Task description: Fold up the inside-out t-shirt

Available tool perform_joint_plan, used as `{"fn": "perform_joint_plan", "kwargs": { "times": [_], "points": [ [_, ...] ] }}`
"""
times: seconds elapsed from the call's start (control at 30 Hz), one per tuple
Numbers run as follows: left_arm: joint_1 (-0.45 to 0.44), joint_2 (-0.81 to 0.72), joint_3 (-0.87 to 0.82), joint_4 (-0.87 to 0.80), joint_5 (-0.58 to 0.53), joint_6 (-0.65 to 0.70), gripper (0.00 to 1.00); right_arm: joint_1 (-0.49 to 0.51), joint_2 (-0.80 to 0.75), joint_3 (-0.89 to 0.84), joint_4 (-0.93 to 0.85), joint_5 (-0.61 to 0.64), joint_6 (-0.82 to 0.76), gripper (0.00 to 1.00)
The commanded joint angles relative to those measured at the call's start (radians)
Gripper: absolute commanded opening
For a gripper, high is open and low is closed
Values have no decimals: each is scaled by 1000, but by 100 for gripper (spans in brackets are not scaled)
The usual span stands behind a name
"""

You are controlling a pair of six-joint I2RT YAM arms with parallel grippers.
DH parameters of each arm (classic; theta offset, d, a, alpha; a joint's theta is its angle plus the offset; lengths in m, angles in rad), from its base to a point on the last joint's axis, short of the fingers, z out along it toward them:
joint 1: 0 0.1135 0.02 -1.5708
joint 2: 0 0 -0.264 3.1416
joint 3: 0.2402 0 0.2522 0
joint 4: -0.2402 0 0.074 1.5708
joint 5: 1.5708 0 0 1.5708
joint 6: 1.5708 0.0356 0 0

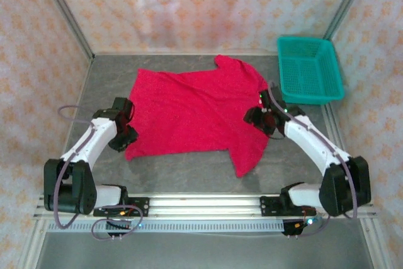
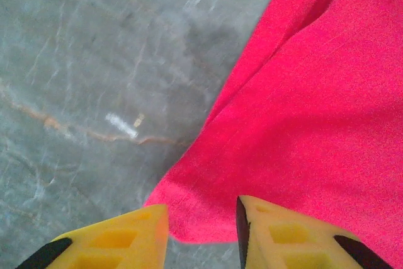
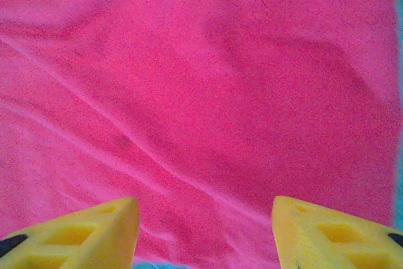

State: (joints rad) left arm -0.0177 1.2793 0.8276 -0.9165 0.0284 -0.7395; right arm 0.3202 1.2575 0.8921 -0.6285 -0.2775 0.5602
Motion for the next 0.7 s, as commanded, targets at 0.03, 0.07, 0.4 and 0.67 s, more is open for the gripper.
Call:
{"fn": "perform_joint_plan", "kwargs": {
  "times": [0.03, 0.07, 0.4, 0.67],
  "points": [
    [33, -127, -105, -25, 46, -91, 40, 5, -120, -89, -72, 24, 5, 62],
    [47, -153, -133, -13, 61, -96, 45, 8, -133, -104, -73, 17, 10, 63],
    [123, -176, -264, 150, 207, -105, 51, 53, -166, -129, -111, 4, 4, 64],
    [124, -79, -244, 239, 137, -91, 23, 200, -236, -171, -226, -13, 25, 53]
  ]
}}
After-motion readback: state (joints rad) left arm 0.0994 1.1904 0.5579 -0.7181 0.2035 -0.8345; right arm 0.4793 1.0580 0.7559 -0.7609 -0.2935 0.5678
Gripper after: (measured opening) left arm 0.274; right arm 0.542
